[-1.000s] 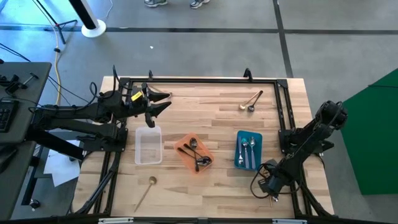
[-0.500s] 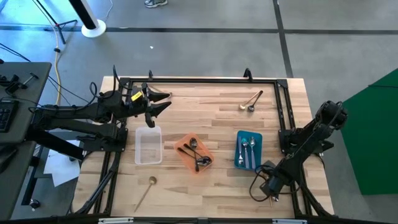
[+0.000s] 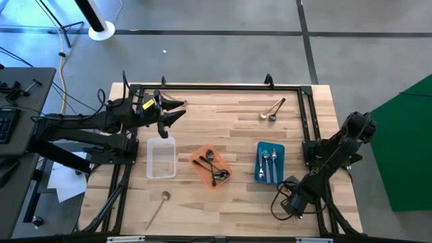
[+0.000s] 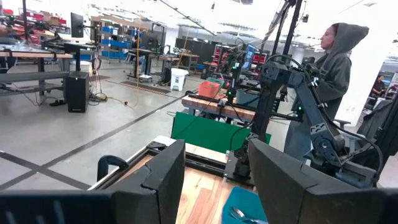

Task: Sort silverware by color (type)
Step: Put the purple spoon into the blue bin

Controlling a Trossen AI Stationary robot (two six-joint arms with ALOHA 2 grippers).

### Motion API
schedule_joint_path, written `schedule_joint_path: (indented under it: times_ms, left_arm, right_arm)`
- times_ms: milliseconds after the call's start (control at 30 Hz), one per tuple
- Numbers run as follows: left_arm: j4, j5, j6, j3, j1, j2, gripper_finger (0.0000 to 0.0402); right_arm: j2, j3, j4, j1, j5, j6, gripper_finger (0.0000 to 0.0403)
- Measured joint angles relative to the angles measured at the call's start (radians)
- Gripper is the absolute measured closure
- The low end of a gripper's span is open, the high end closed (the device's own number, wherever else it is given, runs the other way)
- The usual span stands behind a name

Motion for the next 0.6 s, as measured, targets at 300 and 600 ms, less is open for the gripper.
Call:
schedule_joint_path:
  times_ms: [300,600]
  left_arm:
    - [0.0,-0.001,-0.001,0.0,0.0,0.0,0.0236]
    - [0.0,-0.001,0.0,0.0,0.0,0.0,0.0236]
  right_arm:
    - [0.003,0.0,-0.002,-0.002,-0.001,0.093,0.0375]
    - [0.003,-0.001,-0.003,-0.002,0.005,0.126,0.039]
